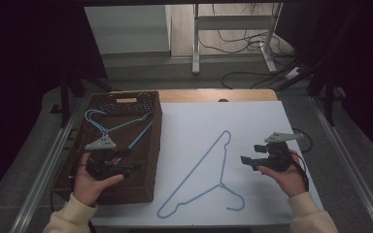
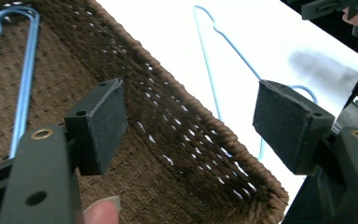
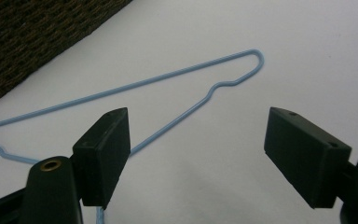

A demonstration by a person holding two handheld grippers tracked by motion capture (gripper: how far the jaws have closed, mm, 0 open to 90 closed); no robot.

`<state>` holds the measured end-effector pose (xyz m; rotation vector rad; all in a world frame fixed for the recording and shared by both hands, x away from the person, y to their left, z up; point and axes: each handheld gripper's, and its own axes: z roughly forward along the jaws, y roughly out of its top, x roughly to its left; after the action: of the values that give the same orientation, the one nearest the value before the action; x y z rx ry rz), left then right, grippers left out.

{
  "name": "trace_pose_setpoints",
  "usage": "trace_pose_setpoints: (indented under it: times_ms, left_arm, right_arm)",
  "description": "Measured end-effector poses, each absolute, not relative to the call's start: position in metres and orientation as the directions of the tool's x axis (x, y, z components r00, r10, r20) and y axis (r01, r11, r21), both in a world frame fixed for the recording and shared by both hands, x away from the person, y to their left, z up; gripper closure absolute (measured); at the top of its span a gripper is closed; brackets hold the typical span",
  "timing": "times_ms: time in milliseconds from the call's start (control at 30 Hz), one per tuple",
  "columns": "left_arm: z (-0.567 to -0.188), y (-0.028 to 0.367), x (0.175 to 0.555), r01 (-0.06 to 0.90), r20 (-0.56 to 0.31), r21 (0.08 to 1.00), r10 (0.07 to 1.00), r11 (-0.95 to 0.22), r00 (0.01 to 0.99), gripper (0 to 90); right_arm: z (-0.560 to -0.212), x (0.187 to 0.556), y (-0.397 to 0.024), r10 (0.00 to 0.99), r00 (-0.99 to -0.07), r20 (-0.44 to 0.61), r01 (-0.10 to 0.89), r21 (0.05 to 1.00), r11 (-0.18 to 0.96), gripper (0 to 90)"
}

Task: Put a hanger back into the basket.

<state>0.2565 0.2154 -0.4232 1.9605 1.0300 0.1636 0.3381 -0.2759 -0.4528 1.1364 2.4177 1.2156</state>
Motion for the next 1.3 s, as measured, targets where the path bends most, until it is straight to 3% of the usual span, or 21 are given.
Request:
trace_pose_setpoints:
  times_ms: [900, 1300]
  left_arm:
    - [-0.427, 0.195, 0.255, 0.579, -0.256, 0.761, 0.685, -0.292, 0.682, 26.0]
    - [-0.427, 0.195, 0.256, 0.579, -0.256, 0.761, 0.684, -0.293, 0.683, 26.0]
  right_arm:
    - [-0.458, 0.327, -0.269, 0.717, -0.684, 0.131, 0.564, 0.719, 0.407, 24.3]
    - [-0.468, 0.304, -0.236, 0.680, -0.729, 0.079, 0.606, 0.535, 0.589, 33.5]
